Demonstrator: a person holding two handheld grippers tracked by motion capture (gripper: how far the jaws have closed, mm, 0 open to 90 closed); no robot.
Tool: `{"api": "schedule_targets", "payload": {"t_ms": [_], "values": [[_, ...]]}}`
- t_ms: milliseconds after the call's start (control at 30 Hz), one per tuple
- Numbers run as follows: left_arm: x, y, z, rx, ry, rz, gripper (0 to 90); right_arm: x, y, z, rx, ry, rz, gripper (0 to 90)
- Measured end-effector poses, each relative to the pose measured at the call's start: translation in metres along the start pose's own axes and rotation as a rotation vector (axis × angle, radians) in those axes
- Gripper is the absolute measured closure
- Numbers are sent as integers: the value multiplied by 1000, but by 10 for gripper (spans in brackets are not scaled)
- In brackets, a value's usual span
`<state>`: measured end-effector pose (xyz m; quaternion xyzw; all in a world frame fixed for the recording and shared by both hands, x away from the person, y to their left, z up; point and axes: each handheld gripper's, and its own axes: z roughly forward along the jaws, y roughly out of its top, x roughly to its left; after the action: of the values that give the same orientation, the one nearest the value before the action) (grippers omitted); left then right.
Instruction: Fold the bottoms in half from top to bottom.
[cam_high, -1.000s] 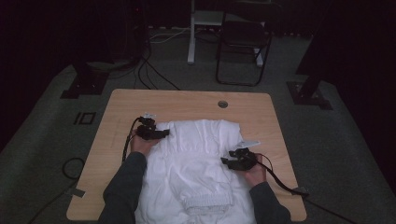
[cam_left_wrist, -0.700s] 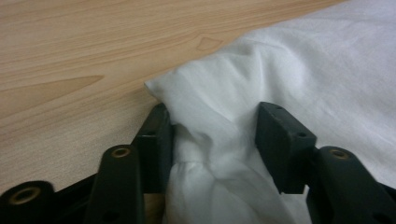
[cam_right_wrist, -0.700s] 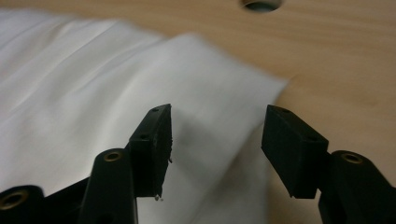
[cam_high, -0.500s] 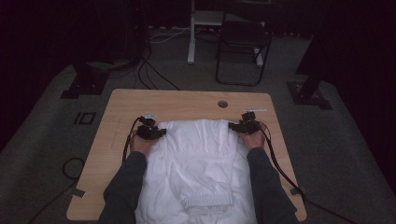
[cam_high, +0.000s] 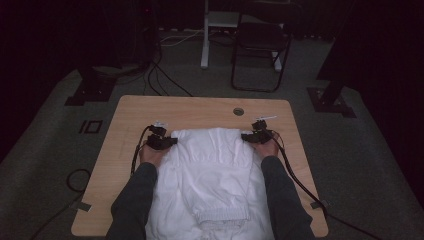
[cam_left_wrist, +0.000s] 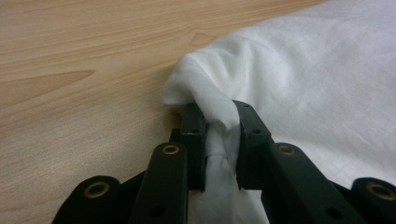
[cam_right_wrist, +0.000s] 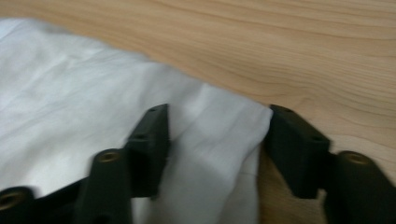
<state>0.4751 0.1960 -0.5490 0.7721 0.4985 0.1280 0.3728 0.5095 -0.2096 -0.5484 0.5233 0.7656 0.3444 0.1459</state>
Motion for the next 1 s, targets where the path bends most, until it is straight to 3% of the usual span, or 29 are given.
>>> {"api": "schedule_targets", "payload": {"t_ms": [33, 67, 100, 133, 167, 333, 467, 567, 700, 833, 1000], "values": [[2, 0, 0, -1, -10, -17, 786, 1, 0, -1, 13, 36, 14, 634], [2, 0, 0, -1, -10, -17, 794, 1, 0, -1, 13, 36, 14, 634], [3, -1, 0, -6, -21, -36, 800, -1, 0, -2, 26, 65, 41, 792], [3, -1, 0, -6, -21, -36, 806, -1, 0, -2, 26, 65, 41, 792], [3, -2, -1, -14, -19, -44, 814, -2, -1, -4, 25, 72, 50, 855], [3, -3, -6, -41, -13, -53, 834, -4, -3, -10, 4, 58, 35, 866], [10, 1, -19, -93, -54, -89, 837, -15, -5, -23, -41, 69, 48, 870], [10, 7, -30, -126, -66, -80, 838, -17, -4, -32, -72, 70, 40, 870], [7, 20, -41, -181, -93, -84, 837, -17, 3, -50, -154, 65, 23, 870], [-2, 36, -59, -235, -107, -43, 836, -18, 9, -64, -206, 63, 9, 870], [-8, 34, -72, -261, -123, -22, 834, -14, 5, -81, -250, 82, -20, 870]]}}
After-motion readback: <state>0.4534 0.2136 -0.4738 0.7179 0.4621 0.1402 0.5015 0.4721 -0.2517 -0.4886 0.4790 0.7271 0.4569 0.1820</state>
